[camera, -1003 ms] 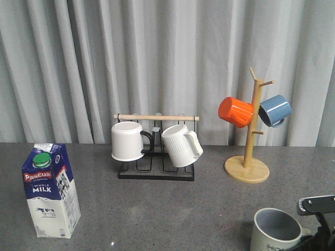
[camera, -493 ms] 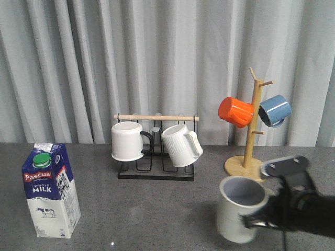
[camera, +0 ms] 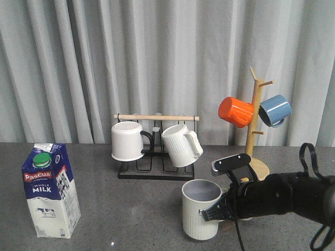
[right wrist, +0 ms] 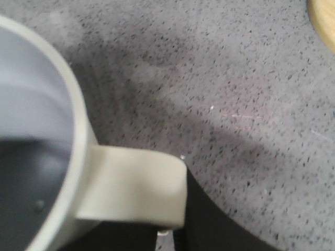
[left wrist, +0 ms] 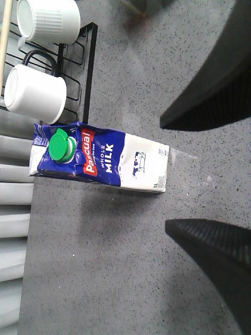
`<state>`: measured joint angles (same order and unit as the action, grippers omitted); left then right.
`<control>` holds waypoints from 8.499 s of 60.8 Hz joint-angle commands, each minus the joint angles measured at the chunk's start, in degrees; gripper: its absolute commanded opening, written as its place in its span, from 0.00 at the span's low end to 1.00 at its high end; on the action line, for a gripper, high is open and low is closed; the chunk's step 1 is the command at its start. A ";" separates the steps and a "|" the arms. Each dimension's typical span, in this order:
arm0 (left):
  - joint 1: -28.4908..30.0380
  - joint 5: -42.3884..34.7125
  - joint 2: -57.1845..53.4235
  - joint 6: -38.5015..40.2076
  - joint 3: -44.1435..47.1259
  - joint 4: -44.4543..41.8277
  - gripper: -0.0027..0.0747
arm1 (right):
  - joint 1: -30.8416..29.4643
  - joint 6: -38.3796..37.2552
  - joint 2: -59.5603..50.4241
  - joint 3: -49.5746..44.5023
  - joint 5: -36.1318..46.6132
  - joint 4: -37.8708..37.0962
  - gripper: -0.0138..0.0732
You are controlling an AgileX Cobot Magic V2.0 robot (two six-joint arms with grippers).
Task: Place milk next to cup
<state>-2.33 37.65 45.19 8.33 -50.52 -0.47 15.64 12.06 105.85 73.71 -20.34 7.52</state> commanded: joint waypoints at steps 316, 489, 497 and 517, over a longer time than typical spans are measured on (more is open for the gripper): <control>-9.87 32.33 52.87 -21.73 -61.81 31.70 0.06 | -0.09 7.25 -79.44 -49.64 -19.45 10.50 0.15; -19.60 10.91 -0.90 -14.10 -24.46 7.49 0.02 | -0.09 4.32 -79.44 -49.64 -6.50 10.53 0.15; -19.60 13.44 -5.98 -14.10 -17.00 7.49 0.02 | -0.09 4.32 -79.44 -49.64 -6.50 10.53 0.15; -19.60 20.16 -10.70 -14.34 -11.96 4.40 0.02 | -0.09 4.32 -79.44 -49.64 -6.50 10.53 0.15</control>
<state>-21.73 61.01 34.44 -6.39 -61.26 5.75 15.64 16.26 26.22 22.66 -30.95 17.40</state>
